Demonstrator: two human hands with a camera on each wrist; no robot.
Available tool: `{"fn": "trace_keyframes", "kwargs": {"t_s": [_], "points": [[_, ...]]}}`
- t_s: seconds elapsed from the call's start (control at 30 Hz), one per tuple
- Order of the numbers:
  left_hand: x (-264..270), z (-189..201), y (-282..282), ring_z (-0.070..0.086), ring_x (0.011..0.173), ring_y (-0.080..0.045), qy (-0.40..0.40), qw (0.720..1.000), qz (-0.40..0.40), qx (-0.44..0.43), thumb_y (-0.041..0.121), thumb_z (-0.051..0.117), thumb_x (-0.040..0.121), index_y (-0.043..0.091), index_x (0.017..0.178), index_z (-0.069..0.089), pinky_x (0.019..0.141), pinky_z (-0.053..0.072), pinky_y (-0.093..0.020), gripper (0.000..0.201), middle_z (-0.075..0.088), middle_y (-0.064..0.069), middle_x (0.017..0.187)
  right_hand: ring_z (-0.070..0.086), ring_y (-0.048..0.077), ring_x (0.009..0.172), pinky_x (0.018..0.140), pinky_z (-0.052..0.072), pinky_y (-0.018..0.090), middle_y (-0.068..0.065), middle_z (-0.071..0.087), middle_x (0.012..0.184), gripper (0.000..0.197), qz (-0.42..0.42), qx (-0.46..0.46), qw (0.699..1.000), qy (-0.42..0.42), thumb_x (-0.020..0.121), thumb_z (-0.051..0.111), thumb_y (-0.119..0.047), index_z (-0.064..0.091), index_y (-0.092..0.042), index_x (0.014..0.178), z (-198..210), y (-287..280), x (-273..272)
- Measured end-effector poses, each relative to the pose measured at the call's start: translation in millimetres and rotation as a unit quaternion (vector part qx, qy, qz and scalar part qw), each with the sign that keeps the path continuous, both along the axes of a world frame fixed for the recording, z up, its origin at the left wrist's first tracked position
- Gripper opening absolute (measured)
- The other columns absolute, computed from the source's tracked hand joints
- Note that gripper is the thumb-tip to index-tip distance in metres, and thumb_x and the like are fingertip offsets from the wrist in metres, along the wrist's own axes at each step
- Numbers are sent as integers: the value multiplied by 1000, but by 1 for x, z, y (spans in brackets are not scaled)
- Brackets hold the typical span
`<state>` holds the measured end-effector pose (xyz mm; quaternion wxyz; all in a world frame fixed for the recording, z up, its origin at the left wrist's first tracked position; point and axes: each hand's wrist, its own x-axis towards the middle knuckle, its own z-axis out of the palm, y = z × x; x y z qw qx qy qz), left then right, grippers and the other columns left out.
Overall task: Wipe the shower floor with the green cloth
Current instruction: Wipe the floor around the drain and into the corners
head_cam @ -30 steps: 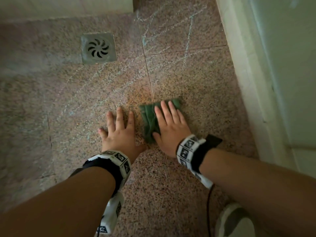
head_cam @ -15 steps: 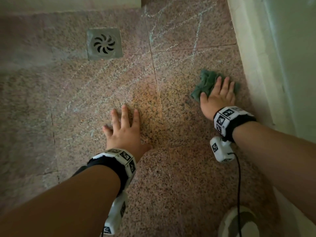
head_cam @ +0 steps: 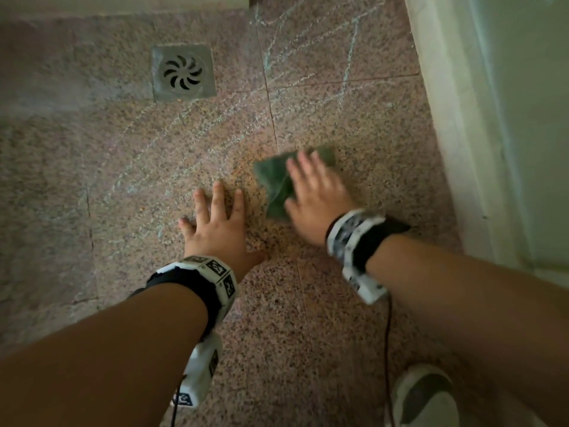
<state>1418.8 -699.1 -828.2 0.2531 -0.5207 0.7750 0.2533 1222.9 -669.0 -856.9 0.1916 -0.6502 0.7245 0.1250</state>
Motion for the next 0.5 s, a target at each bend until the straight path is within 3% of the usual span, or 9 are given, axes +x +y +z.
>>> {"fn": "trace_keyframes", "kwargs": {"t_s": [0.07,0.13,0.23,0.33,0.4,0.5], "points": [[1,0,1,-24,145,-38,-4,1000,2,6,69,67,74,25,154,-18,116,5,-65,125,-31,-5,158,-9,31,149,122,2,48,12,-14,162,71,-119,5,992,47,99,12,-50,-12,-11,154,-1,-26,-56],[0,-1,1,-25,145,-38,-8,1000,2,8,67,67,76,25,153,-19,116,5,-65,124,-32,-5,158,-10,28,150,122,0,44,9,-14,163,72,-266,29,962,52,100,21,-49,-9,-14,155,2,-42,-102],[-1,-1,0,-25,145,-39,-14,1000,1,5,67,67,76,24,153,-20,116,6,-66,124,-32,-6,157,-11,27,150,121,-1,43,7,-13,163,75,-344,12,937,57,99,32,-47,-6,-15,156,2,-50,-108],[-3,0,1,-24,145,-40,-20,1000,-2,4,69,67,75,23,153,-20,115,9,-67,125,-31,-7,158,-15,32,148,121,-3,47,13,-20,161,80,-287,26,957,30,97,28,-49,-14,-12,154,4,-44,-57],[-4,-1,0,-23,145,-40,-21,1000,-3,0,71,67,73,23,153,-20,115,9,-67,127,-30,-8,158,-20,33,147,120,-6,49,13,-24,160,81,-183,39,982,0,96,27,-50,-17,-12,153,4,-24,-14],[-5,-3,1,-22,146,-40,-21,1000,-2,-7,74,66,71,24,154,-17,115,11,-67,127,-28,-6,159,-16,30,149,121,-2,47,9,-16,162,81,-47,22,998,-31,96,33,-49,-9,-13,155,8,22,37]]}}
